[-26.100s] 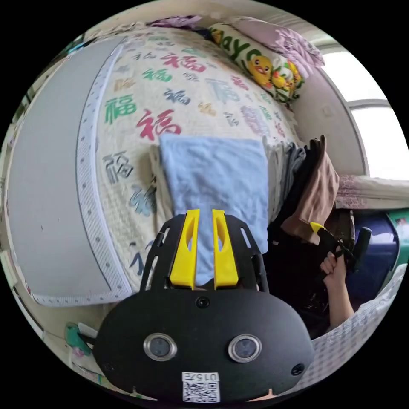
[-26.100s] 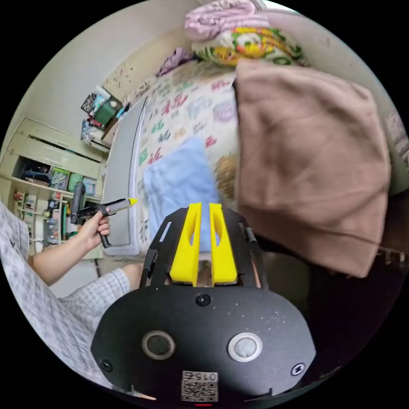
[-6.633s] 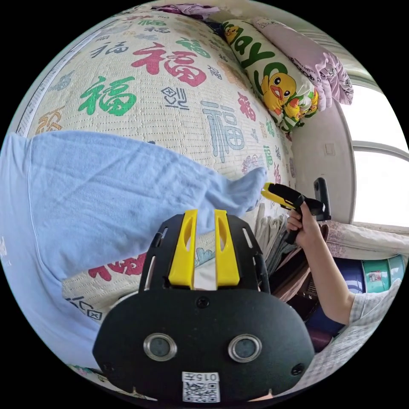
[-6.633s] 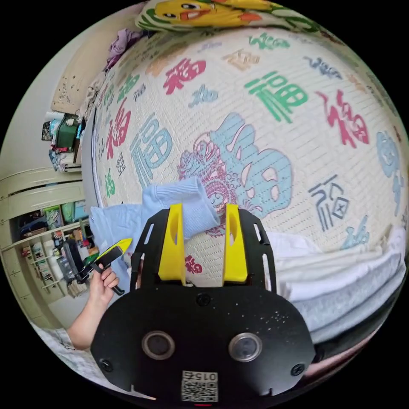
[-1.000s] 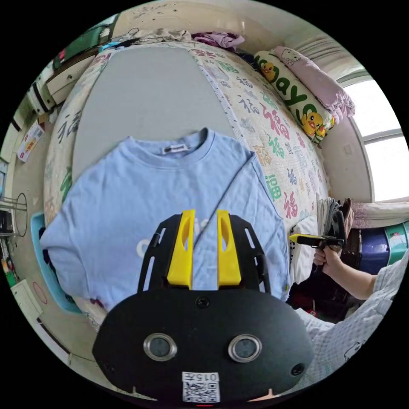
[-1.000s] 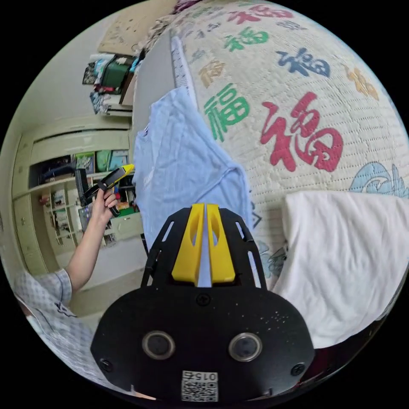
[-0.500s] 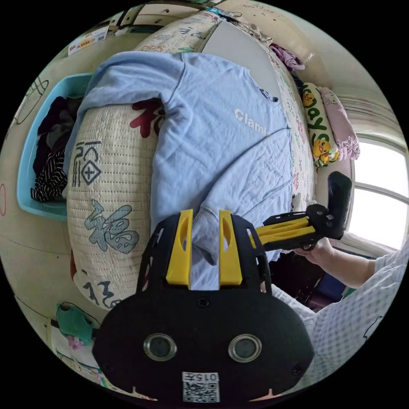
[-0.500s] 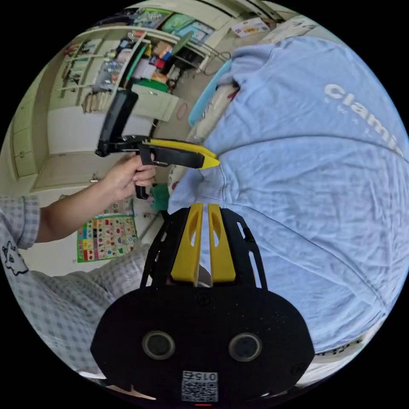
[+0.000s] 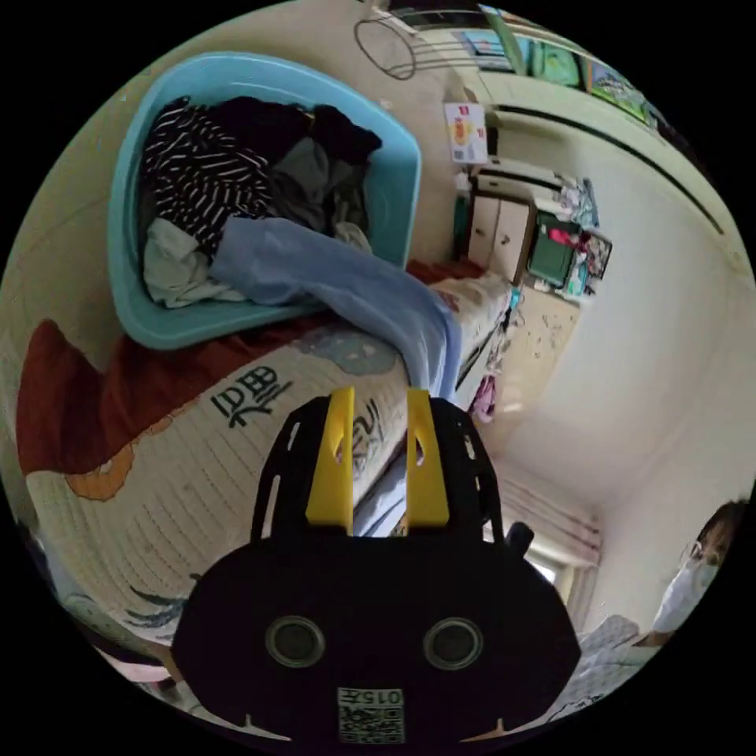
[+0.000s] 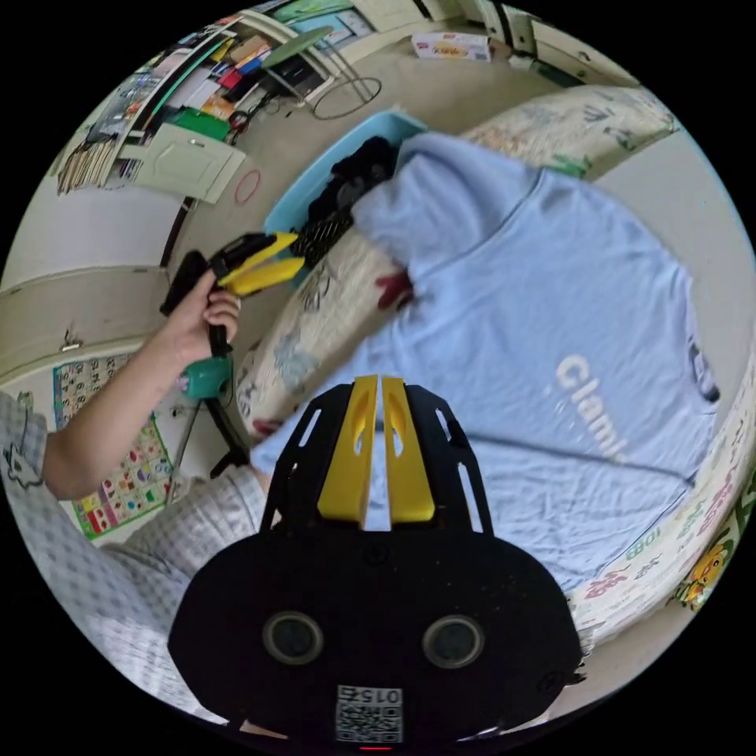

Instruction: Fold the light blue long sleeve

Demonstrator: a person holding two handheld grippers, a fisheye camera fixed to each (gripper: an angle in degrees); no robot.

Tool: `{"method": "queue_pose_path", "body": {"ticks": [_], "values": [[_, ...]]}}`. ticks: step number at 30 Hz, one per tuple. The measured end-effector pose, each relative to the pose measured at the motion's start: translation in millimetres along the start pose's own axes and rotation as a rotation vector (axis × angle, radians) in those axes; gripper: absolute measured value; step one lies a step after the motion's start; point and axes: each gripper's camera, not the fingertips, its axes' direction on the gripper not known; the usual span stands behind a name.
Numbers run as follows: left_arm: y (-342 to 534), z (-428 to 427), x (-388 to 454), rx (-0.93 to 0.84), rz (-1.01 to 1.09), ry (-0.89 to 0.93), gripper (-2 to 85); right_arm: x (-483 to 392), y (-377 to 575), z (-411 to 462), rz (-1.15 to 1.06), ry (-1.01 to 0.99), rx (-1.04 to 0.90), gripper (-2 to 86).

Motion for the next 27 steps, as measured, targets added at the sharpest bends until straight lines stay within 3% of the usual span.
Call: {"method": "queue_pose_path", "body": {"ticks": [2,5,10,15,18,20,27], "values": [[-30.2,2.7,-41.4,0.065,-0.218,0.065,14.3,6.8,-54.7,1.6,0.031,0.06,0.057,6.7],[-57.8,29.9,-78.7,0.003,-0.404,0.169,16.5,21.5,-113.4,23.3,0.066,0.023,0.034,7.7],[-90.7,63.7,-85.8,-0.019,-0.492,0.221,17.3,42.0,-160.4,65.7,0.117,0.035,-0.054,7.6],[-100.8,68.8,-75.1,0.024,-0.466,0.187,5.6,55.1,-174.3,71.6,0.16,0.008,-0.053,7.2],[-96.3,46.1,-42.0,0.11,-0.272,0.178,1.3,69.5,-185.0,58.1,0.219,-0.039,-0.042,6.6],[-83.2,21.8,10.8,0.152,-0.001,0.042,0.4,82.3,-189.5,40.1,0.271,-0.087,-0.018,5.7],[35.4,5.7,170.3,0.102,0.777,-0.092,0.0,124.4,-145.9,-42.5,0.427,-0.251,0.128,5.3]]}}
